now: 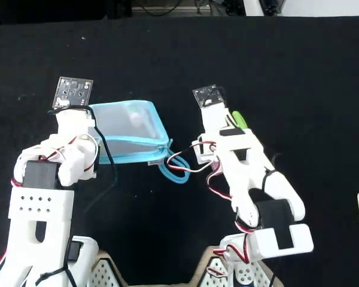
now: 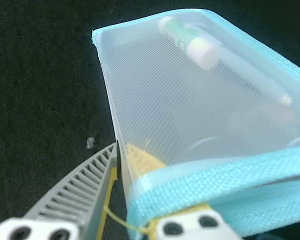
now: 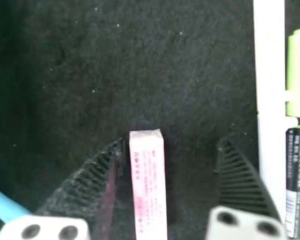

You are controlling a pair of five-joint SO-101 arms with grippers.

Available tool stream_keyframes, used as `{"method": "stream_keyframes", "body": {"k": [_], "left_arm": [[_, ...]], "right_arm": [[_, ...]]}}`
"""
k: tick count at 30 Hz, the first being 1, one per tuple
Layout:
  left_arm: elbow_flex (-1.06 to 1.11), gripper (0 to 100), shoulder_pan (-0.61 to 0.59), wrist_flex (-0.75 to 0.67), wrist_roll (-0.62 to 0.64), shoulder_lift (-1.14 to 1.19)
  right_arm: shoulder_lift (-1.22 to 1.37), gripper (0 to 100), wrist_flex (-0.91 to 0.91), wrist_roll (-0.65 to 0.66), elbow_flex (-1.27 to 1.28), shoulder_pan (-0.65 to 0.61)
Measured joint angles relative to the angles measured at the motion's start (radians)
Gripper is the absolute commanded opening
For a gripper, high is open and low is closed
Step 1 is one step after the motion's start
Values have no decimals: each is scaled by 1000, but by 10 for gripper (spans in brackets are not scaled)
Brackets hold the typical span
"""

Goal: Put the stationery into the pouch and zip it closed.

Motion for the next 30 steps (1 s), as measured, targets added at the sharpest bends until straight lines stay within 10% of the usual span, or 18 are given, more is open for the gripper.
{"method": "stream_keyframes", "body": {"k": [9, 22, 30], "left_arm": [[0, 30, 0, 0, 0, 0], [0, 30, 0, 0, 0, 0], [0, 30, 0, 0, 0, 0]], "right_arm": [[-48, 11, 26, 0, -11, -2], [-1120, 15, 129, -84, 327, -15], [-1398, 15, 328, -84, 261, -253]]}}
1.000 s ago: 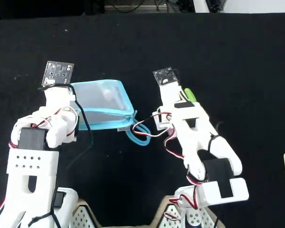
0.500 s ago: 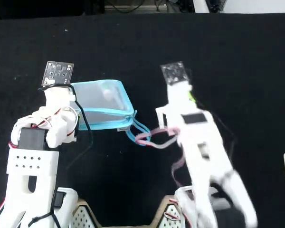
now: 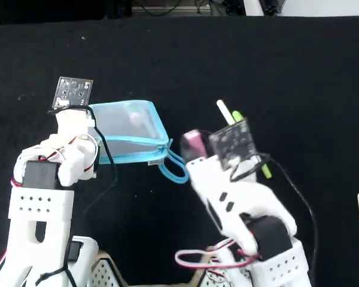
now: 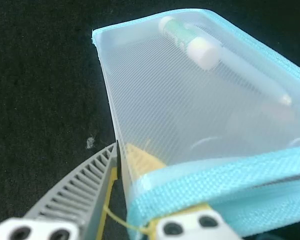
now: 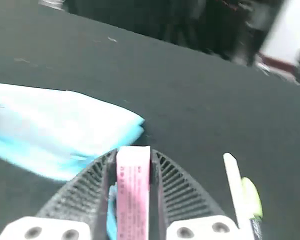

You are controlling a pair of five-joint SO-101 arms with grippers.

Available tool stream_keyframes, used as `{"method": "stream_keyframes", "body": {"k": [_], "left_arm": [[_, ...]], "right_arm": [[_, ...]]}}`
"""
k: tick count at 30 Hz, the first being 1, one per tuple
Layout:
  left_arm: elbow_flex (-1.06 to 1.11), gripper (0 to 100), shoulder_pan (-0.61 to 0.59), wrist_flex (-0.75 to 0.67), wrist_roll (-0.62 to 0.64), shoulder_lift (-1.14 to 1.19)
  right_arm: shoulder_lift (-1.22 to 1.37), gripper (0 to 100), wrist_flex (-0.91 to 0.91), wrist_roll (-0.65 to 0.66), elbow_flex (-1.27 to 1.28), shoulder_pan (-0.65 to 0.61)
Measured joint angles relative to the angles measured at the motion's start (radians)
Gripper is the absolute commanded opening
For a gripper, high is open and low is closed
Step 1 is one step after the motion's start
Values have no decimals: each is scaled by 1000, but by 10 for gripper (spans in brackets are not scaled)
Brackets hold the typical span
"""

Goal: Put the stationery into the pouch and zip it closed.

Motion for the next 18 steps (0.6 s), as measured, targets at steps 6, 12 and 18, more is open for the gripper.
{"method": "stream_keyframes", "body": {"k": [6, 12, 18], "left_arm": [[0, 30, 0, 0, 0, 0], [0, 30, 0, 0, 0, 0], [0, 30, 0, 0, 0, 0]], "right_arm": [[-12, 15, 2, 0, -32, -155], [-15, 15, -106, -2, -32, -218], [-15, 15, -318, -2, 66, -327]]}}
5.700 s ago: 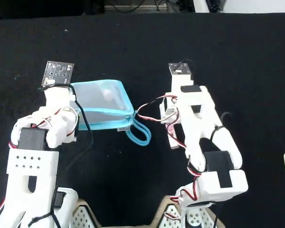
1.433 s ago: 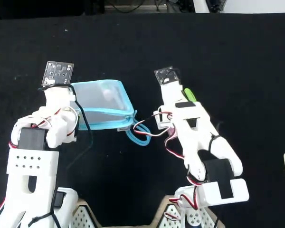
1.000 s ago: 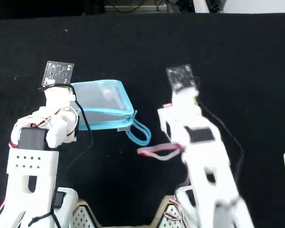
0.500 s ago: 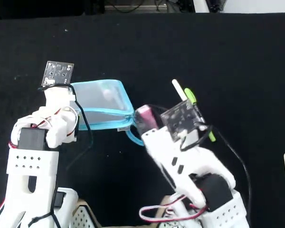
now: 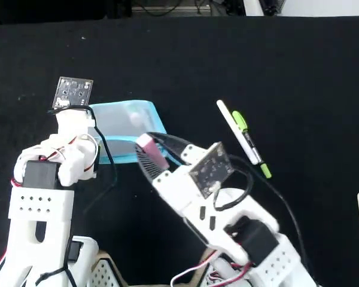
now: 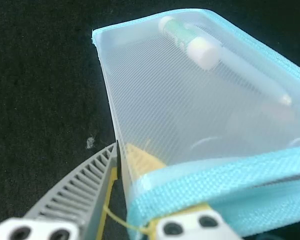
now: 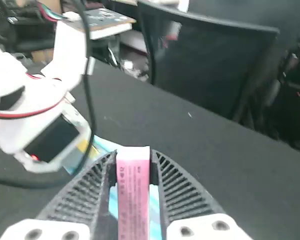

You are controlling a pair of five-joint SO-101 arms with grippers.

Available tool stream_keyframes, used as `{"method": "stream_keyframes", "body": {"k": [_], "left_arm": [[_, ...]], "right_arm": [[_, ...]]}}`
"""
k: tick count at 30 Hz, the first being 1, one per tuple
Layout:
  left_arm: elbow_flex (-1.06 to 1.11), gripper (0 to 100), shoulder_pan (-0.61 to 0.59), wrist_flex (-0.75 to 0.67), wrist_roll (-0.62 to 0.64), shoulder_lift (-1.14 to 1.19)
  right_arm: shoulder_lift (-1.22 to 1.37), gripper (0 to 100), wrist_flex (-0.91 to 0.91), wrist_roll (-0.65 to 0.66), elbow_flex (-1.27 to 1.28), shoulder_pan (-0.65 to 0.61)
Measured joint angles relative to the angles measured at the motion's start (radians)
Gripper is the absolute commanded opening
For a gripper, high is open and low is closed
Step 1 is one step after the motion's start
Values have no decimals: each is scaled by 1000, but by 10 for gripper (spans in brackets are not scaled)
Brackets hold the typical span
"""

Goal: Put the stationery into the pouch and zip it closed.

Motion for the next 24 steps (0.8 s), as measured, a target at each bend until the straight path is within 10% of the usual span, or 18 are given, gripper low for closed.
{"method": "stream_keyframes", "body": {"k": [9, 24], "left_arm": [[0, 30, 0, 0, 0, 0], [3, 30, 0, 0, 0, 0]], "right_arm": [[0, 12, -391, -2, 209, -26], [0, 12, -500, -2, 336, -26]]}}
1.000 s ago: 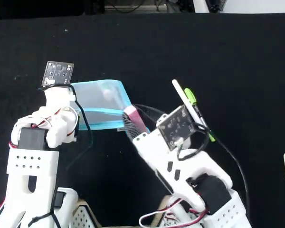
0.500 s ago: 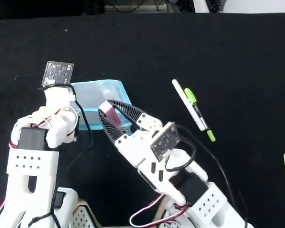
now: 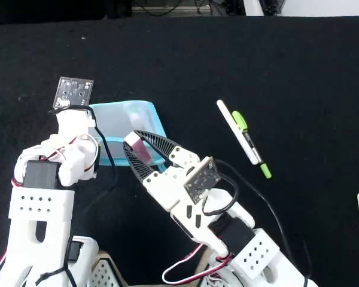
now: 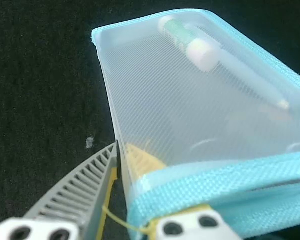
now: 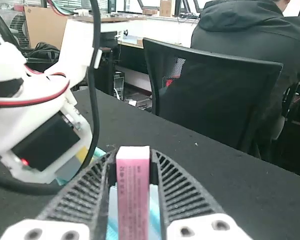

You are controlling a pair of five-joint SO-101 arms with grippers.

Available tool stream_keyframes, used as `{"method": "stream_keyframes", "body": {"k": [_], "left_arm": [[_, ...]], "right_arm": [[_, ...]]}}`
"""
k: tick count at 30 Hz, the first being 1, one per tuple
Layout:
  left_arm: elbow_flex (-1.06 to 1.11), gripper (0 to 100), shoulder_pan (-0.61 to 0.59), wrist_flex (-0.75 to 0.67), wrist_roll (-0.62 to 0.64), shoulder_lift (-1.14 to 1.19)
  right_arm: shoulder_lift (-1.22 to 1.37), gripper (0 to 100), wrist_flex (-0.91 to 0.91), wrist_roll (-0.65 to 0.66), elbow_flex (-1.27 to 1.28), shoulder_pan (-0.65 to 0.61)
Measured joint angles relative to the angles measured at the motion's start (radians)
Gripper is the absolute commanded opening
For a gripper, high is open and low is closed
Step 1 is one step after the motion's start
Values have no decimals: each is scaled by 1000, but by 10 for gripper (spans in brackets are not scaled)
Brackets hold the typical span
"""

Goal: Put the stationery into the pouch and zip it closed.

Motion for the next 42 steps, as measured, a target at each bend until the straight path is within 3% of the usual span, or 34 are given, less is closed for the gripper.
{"method": "stream_keyframes", "body": {"k": [8, 14, 19, 26, 34, 42], "left_arm": [[3, 30, 0, 0, 0, 0], [3, 30, 2, 0, 0, 0], [3, 30, 2, 0, 0, 0], [3, 30, 2, 0, 0, 0], [3, 30, 2, 0, 0, 0], [3, 30, 2, 0, 0, 0]], "right_arm": [[0, 15, 17, 0, -2, 61], [0, 15, 278, 2, -152, 138], [0, 15, 525, 2, -302, 302], [25, 15, 560, 0, -316, 542], [379, 15, 569, 0, -319, 557], [890, 15, 569, 2, -491, 572]]}}
